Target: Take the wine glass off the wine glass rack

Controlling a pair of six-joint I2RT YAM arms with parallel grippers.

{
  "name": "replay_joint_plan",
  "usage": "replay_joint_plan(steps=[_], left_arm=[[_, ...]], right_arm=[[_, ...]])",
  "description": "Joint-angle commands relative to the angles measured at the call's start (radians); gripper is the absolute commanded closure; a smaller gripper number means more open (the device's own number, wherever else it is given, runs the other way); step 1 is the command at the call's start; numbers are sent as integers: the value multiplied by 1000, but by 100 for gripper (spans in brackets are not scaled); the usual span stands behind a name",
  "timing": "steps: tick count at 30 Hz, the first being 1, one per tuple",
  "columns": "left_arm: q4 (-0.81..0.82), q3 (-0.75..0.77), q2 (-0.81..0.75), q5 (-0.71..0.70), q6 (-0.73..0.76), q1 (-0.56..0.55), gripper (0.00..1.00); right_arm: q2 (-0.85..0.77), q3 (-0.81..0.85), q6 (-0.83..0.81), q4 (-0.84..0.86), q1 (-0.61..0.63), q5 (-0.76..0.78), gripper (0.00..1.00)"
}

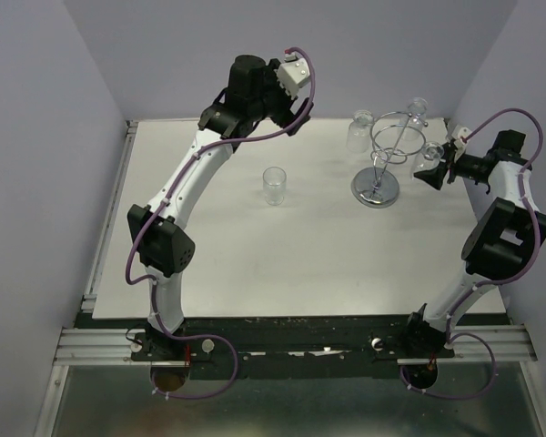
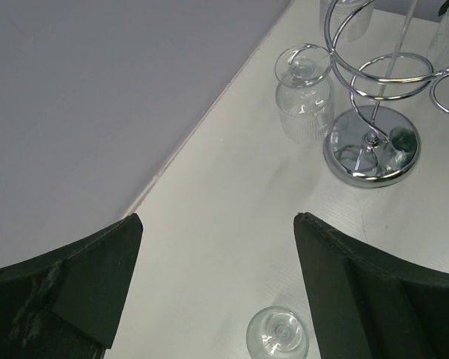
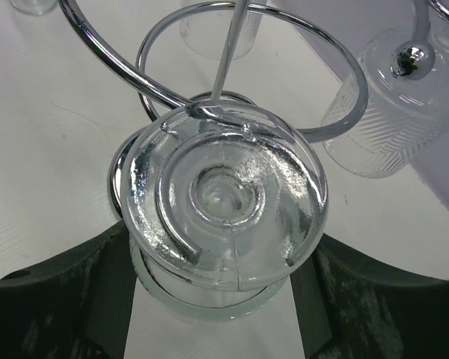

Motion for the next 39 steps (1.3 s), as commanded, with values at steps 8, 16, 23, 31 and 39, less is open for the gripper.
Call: replay_joint_plan(steps=[8,16,23,31,39], left_arm=[[17,-32,-24,-3,-7,-10,1],[51,-101,-69,5,-16,-10,1],[80,-157,-101,13,-36,-10,1],[94,-216,-142,17,-47,-12,1],[118,-278,-181,23,-56,-12,1]], right_arm=[[-96,-78,53,120,-11,-33,50],[-181,-182,244,342,-51,-8,57],[-219,-244,350,459,-74,32,63],[-256,-333,530,675,-79,28,94],[-372,-435,547,755,-82,53,99]])
